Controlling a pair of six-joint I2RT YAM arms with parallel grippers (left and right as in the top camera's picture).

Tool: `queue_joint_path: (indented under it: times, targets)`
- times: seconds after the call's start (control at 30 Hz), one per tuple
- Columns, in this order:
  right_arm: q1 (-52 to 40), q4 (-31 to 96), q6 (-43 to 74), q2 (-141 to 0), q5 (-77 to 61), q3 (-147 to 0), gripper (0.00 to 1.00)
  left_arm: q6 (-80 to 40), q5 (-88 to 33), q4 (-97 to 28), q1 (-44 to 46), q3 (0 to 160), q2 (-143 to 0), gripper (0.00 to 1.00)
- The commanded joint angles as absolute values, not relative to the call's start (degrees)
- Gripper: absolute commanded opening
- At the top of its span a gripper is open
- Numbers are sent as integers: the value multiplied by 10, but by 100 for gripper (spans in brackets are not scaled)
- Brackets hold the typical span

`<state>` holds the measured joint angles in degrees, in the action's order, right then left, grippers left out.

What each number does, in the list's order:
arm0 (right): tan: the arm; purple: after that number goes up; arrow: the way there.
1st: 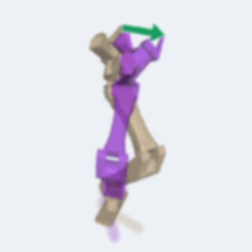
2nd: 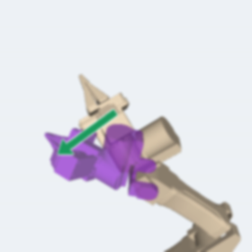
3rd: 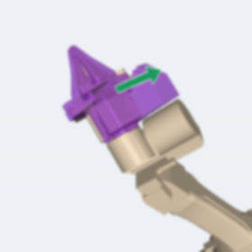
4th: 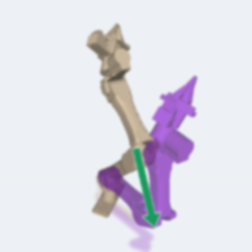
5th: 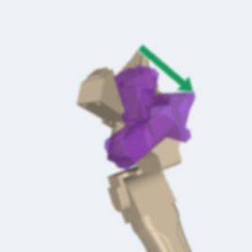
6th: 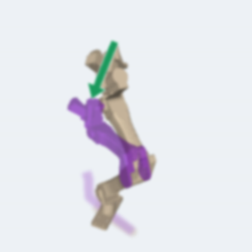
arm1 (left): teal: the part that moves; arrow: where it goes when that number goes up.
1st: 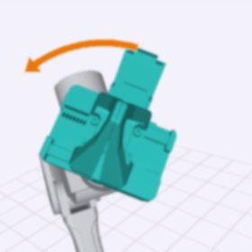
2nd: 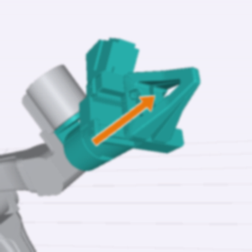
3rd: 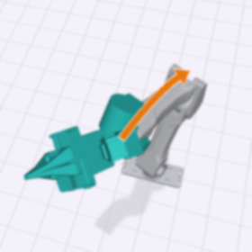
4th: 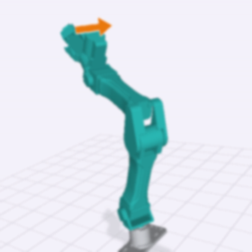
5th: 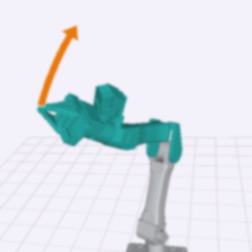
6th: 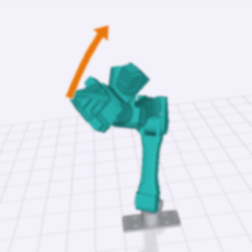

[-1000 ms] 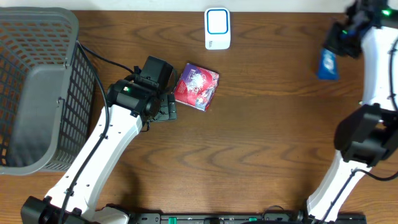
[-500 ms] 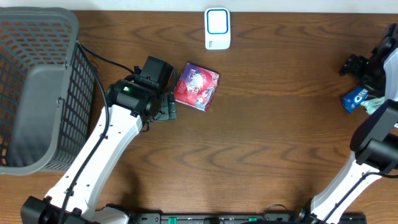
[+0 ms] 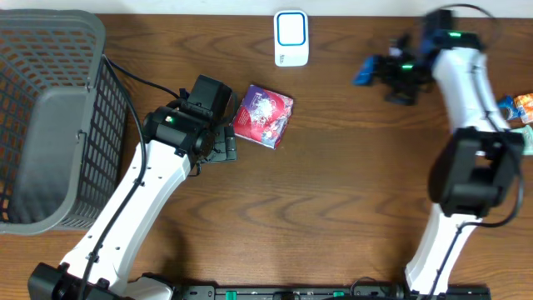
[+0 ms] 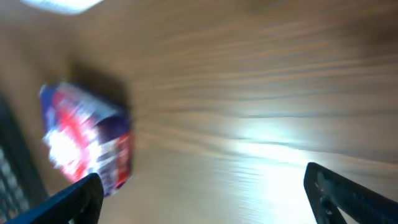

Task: Scan the item barcode
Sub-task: 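Reach the right gripper to the pink-purple bag and grasp it, then hold the pink bag in front of the white scanner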

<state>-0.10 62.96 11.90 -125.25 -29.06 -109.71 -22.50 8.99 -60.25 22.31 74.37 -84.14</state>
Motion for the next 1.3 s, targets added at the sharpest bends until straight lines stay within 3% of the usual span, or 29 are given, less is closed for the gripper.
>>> queue_joint_path:
  times: [0.0, 0.37, 0.63, 0.77, 0.8, 1.0, 1.17, 1.27]
  targets:
    - [-72, 619, 161, -1258, -319, -1085, 99, -228, 97, -606, 225, 745, -843, 98]
    - [-216, 484, 356, -1258, -244, -1011, 97, -228, 97, -606, 225, 745, -843, 98]
    - [-243, 343, 427, -1258, -228, -899, 69, -228, 97, -606, 225, 745, -843, 98]
    - [-241, 326, 432, -1258, -229, -881, 32, -228, 97, -606, 225, 745, -843, 98]
    - [-239, 326, 428, -1256, -241, -881, 27, -228, 97, -606, 225, 745, -843, 98]
    - [-199, 327, 431, -1227, -404, -897, 10, -228, 97, -606, 225, 745, -843, 98]
    - [-142, 326, 541, -1200, -592, -904, 4, -228, 97, -606, 225, 745, -843, 98]
    - [-112, 326, 632, -1196, -700, -904, 6, -228, 97, -606, 225, 745, -843, 98]
